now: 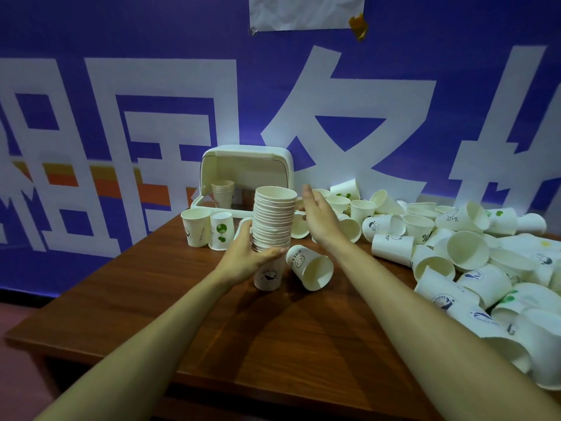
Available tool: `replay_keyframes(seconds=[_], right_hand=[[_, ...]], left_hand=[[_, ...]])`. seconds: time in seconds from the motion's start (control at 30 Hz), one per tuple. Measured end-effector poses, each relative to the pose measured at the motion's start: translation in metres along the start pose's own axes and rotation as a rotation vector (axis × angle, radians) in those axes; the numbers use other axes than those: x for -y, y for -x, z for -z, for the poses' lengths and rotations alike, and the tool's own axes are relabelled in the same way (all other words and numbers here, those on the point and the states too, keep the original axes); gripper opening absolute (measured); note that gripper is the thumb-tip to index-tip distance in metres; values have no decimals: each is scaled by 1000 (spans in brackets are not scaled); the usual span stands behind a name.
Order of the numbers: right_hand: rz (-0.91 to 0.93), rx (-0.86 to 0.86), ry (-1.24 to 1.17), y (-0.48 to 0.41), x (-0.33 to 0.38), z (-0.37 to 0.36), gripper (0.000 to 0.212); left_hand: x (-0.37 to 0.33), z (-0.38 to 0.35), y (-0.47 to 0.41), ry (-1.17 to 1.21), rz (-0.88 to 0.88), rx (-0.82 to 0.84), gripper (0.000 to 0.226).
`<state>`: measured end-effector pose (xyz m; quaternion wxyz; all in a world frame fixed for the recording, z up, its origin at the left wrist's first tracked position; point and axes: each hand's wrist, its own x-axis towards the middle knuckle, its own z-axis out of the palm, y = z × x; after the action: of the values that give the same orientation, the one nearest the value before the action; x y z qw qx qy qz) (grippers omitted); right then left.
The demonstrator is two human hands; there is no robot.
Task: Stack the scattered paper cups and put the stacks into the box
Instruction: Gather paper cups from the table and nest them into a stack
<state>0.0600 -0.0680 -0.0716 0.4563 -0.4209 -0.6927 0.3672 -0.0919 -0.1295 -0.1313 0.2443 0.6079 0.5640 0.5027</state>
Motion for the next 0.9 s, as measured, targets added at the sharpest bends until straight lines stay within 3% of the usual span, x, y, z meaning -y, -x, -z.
replay_keyframes(seconds=[0.1, 0.2, 0.27, 0.5, 0.67, 0.77, 0.83, 0.9], right_hand=[[-57, -8, 268, 4, -27, 9, 70], [-226, 240, 613, 12, -51, 17, 106], [-281, 310, 690, 18, -62, 14, 106], [-229, 42, 362, 14, -67, 4, 70], [-207, -180, -308, -5, -29, -2, 42], [-100, -156, -717, -14, 11, -1, 29], [-25, -115, -723, -17, 33, -4, 30], [45, -107, -517, -21, 49, -8, 44]], left_hand=[[4, 15, 5, -12, 5, -85, 71], [10, 28, 8, 7, 32, -146, 71], [13, 31, 10, 20, 42, -165, 72], [17, 38, 10, -44, 3, -280, 71], [21, 43, 8, -23, -5, -245, 73], [24, 44, 8, -15, -8, -244, 71], [24, 44, 8, -23, -24, -231, 71], [23, 43, 10, -38, -44, -209, 71]])
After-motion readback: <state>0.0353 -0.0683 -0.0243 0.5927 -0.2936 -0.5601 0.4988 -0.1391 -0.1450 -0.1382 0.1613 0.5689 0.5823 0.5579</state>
